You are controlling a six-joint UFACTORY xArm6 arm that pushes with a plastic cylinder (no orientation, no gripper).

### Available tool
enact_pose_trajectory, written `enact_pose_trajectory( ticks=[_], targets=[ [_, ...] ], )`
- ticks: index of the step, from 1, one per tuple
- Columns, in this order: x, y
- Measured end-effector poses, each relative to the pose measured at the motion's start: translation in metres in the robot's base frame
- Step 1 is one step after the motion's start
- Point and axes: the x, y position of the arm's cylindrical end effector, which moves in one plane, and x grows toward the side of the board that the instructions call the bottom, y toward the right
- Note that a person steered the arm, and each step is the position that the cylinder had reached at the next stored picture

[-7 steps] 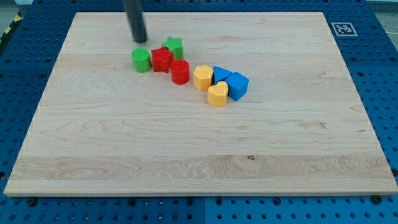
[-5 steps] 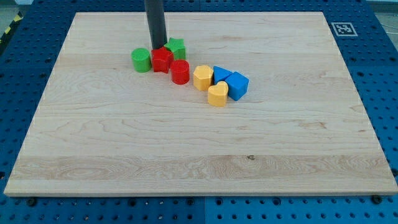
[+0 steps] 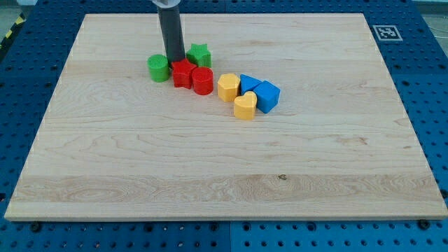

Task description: Push red star into the red circle

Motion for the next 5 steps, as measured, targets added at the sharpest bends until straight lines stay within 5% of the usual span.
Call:
enact_pose_trajectory(
  ticks=[3, 5],
  targets=[
    [0.013, 0.000],
    [-0.021, -0.006]
  ],
)
